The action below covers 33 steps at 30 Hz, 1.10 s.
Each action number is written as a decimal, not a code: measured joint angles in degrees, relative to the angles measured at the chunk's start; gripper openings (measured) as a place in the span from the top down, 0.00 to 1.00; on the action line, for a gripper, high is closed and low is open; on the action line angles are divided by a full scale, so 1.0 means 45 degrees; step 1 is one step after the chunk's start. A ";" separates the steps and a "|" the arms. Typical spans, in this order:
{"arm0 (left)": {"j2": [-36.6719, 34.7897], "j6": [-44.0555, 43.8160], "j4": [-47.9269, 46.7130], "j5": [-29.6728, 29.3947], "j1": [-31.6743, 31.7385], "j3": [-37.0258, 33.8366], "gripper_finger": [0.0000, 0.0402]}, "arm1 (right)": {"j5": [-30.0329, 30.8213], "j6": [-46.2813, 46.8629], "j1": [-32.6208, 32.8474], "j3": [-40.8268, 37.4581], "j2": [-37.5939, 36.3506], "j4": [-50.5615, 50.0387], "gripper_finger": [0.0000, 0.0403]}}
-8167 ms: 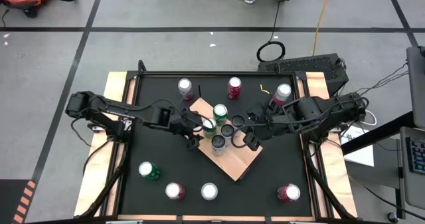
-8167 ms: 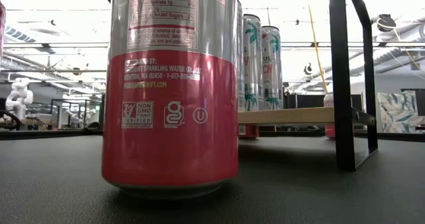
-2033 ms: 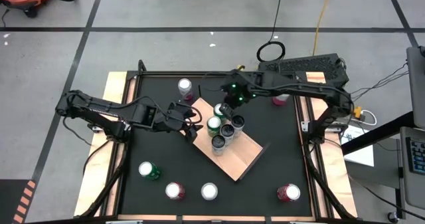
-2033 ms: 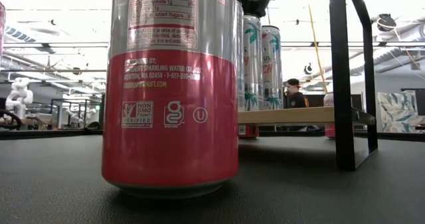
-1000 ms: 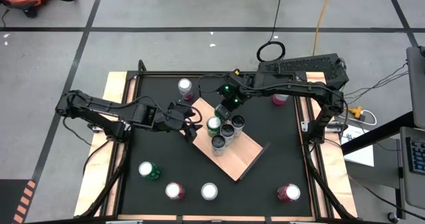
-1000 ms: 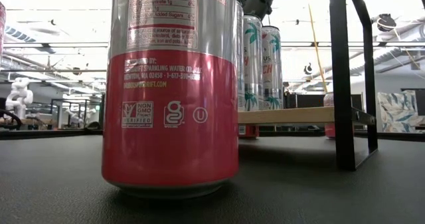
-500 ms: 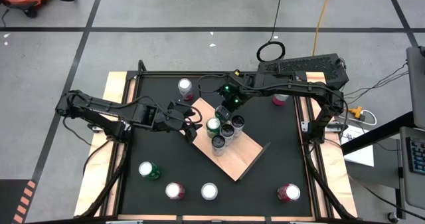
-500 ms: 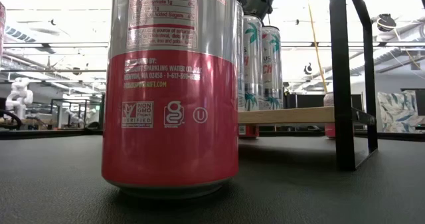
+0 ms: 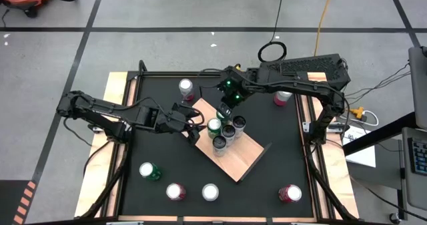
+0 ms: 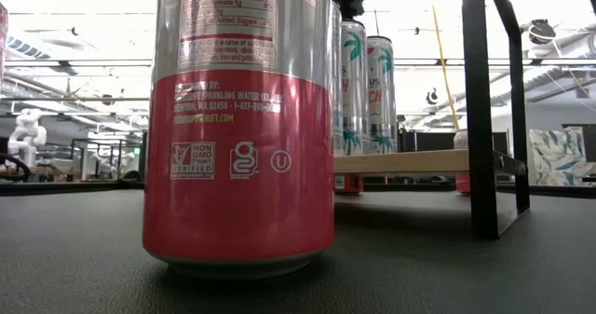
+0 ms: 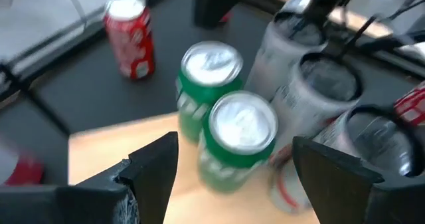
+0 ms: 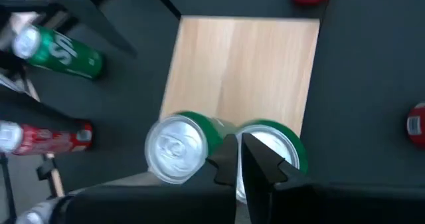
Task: Place canned beverage on shelf
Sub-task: Put the top green soda can aligned with the other top green soda can
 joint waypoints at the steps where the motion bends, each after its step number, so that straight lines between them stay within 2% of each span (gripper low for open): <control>1: 0.0043 0.0286 0.0400 0.0000 0.0000 0.0000 0.27 | 0.0002 -0.0004 0.0000 0.0220 -0.0007 -0.0079 1.00; 3: 0.0286 0.0789 0.1311 0.0018 0.0048 0.0029 0.27 | 0.0012 -0.0049 0.0000 0.0757 -0.0010 -0.0497 1.00; 9: 0.1206 0.1271 0.1593 0.0532 0.0430 0.0015 0.27 | 0.0111 -0.0127 0.0000 0.2444 -0.0024 -0.2239 1.00; 16: 0.1827 0.1446 0.1658 0.0359 0.0446 0.0015 0.27 | 0.1182 -0.0309 0.0083 0.3983 -0.0024 -0.4278 1.00; 26: 0.1963 0.1675 0.1662 -0.0361 0.0484 0.0015 0.27 | 0.1413 -0.0468 0.0155 0.4352 -0.0025 -0.4542 1.00; 33: 0.2229 0.1665 0.1545 -0.0408 0.0636 0.0015 0.27 | 0.1418 -0.0603 0.0155 0.4352 -0.0024 -0.4542 1.00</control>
